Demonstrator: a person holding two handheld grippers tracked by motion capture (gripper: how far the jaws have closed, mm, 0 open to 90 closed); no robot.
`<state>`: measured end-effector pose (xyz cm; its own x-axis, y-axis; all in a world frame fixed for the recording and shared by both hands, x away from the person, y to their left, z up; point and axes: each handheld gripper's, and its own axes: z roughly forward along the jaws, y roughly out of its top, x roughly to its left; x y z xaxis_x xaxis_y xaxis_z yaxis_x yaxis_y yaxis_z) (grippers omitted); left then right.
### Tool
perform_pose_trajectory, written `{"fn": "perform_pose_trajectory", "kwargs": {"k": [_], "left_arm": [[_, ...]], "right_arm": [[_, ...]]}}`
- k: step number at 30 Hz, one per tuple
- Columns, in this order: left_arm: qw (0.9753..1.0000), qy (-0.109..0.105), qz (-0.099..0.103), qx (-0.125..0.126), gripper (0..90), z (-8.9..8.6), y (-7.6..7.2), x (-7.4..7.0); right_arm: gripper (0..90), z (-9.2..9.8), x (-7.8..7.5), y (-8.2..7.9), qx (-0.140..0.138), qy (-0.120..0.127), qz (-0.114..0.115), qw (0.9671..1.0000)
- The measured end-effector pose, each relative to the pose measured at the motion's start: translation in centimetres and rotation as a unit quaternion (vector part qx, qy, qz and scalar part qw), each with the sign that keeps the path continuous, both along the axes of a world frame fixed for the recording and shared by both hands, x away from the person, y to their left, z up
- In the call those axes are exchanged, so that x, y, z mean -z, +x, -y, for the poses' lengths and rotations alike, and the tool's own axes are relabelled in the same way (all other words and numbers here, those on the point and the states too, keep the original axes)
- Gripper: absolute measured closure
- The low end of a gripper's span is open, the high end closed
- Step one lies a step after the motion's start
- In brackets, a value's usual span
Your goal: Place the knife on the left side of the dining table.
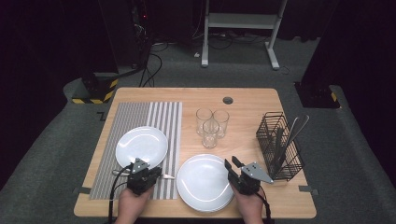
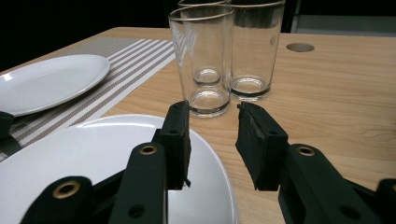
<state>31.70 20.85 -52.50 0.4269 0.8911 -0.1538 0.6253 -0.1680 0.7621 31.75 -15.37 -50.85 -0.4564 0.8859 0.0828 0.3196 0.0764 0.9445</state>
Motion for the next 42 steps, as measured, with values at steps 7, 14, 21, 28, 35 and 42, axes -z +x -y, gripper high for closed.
{"fn": "perform_pose_trajectory", "kwargs": {"k": [7,14,21,28,35,42], "left_arm": [[0.9999,0.012,-0.004,-0.011,81.1,0.3,0.3,0.4],[0.9999,0.009,-0.002,-0.015,83.2,-0.2,-0.8,0.6],[0.9996,0.016,-0.001,-0.025,81.6,-1.2,-1.4,0.5],[0.9990,0.023,0.004,-0.039,81.3,-2.4,-2.1,0.4],[0.9981,0.024,0.010,-0.057,81.3,-3.9,-2.6,0.3],[0.9988,0.015,0.014,-0.045,78.2,-3.6,-2.5,0.4]], "right_arm": [[64.0,-0.2,0.1,0.0,-0.002,-0.001,0.001,1.0000],[64.0,-0.2,0.1,0.0,-0.003,0.000,-0.001,1.0000],[64.0,-0.2,0.1,0.0,-0.002,0.000,0.001,1.0000],[64.0,-0.3,0.2,0.0,-0.002,0.001,-0.001,1.0000],[64.0,-0.3,0.2,0.0,-0.002,0.001,-0.001,1.0000],[64.1,-0.5,0.4,0.0,-0.004,0.001,-0.002,1.0000]]}}
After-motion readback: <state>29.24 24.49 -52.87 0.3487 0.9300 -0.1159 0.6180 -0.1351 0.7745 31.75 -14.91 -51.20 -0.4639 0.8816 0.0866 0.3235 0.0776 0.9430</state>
